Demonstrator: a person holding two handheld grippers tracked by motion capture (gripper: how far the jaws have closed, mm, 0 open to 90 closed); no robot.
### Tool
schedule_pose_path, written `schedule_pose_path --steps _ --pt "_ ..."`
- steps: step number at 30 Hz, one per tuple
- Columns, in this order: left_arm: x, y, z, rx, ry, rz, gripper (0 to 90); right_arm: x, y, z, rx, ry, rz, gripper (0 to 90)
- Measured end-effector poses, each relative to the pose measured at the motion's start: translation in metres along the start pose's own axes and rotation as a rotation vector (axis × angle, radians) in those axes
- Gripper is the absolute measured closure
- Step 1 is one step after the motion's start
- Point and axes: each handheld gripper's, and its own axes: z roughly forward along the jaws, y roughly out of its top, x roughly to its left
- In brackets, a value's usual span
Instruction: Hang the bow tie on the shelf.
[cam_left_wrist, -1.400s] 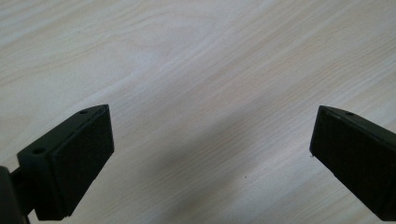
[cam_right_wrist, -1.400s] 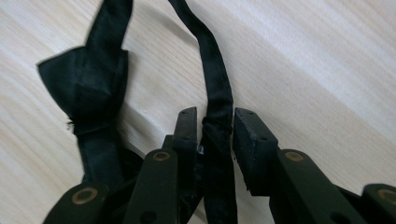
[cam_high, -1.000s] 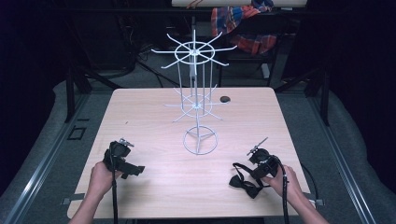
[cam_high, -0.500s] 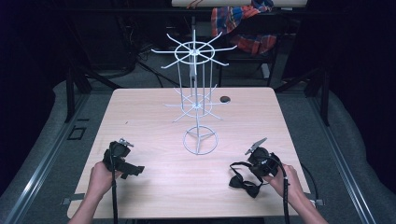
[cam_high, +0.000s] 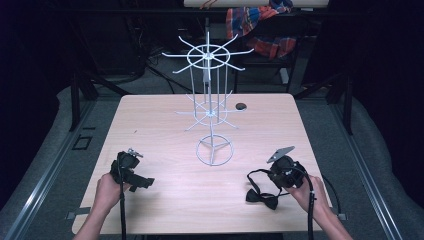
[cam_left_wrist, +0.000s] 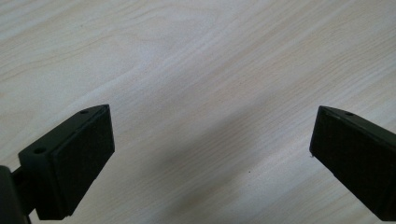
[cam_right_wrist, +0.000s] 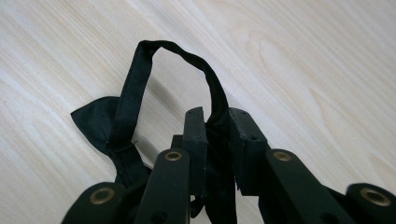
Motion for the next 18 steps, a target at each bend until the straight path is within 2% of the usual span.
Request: schedule_pose_path --steps 4,7,14,16,17,18 --pt "0.000 0.000 -0.001 -0.003 0.010 0.004 0.0 0.004 0.000 -0.007 -0.054 -0.015 -0.021 78.4" --pt "0.002 -0.001 -0.001 -0.005 0.013 -0.004 0.0 0.007 0.000 -0.015 -0.076 -0.038 -0.038 78.6" --pt "0.001 -0.001 -0.001 -0.005 0.015 -0.004 0.0 0.008 0.001 -0.023 -0.114 -0.047 -0.043 79.7" --pt "0.002 -0.001 -0.002 -0.005 0.015 -0.008 0.0 0.009 0.002 -0.027 -0.121 -0.058 -0.052 81.2" --pt "0.002 -0.001 -0.002 -0.004 0.016 -0.010 0.0 0.010 0.002 -0.029 -0.140 -0.059 -0.059 87.1" --pt "0.002 -0.001 -0.002 -0.004 0.016 -0.010 0.0 0.010 0.002 -0.029 -0.140 -0.059 -0.059 87.1"
